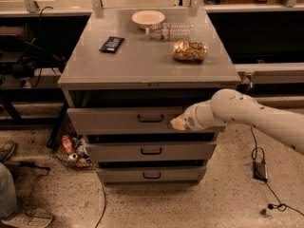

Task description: Close top drawer

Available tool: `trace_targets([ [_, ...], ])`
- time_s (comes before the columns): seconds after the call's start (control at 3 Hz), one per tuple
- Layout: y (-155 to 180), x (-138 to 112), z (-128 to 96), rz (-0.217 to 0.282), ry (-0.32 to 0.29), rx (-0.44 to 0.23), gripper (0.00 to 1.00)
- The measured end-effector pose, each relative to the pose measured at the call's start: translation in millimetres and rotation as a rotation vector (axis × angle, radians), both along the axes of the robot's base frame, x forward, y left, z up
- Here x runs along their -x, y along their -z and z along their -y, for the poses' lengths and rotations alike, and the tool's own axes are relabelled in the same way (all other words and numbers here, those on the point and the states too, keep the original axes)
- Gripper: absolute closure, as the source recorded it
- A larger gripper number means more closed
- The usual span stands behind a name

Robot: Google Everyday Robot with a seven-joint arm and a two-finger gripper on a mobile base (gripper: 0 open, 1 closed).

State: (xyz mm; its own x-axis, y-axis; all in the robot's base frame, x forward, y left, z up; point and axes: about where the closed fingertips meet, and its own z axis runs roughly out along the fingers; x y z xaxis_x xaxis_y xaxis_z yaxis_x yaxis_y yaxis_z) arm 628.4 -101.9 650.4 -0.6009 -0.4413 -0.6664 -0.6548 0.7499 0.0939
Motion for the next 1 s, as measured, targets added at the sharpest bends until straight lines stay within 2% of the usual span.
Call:
trace_targets([
  [0.33, 6, 4, 27, -0.014, 0.024, 0.034, 1.0],
  [0.67, 10, 35, 76, -0.074, 0.076, 0.069, 1.0],
  [1.0, 1, 76, 109, -0.139, 0.097, 0.062, 1.0],
])
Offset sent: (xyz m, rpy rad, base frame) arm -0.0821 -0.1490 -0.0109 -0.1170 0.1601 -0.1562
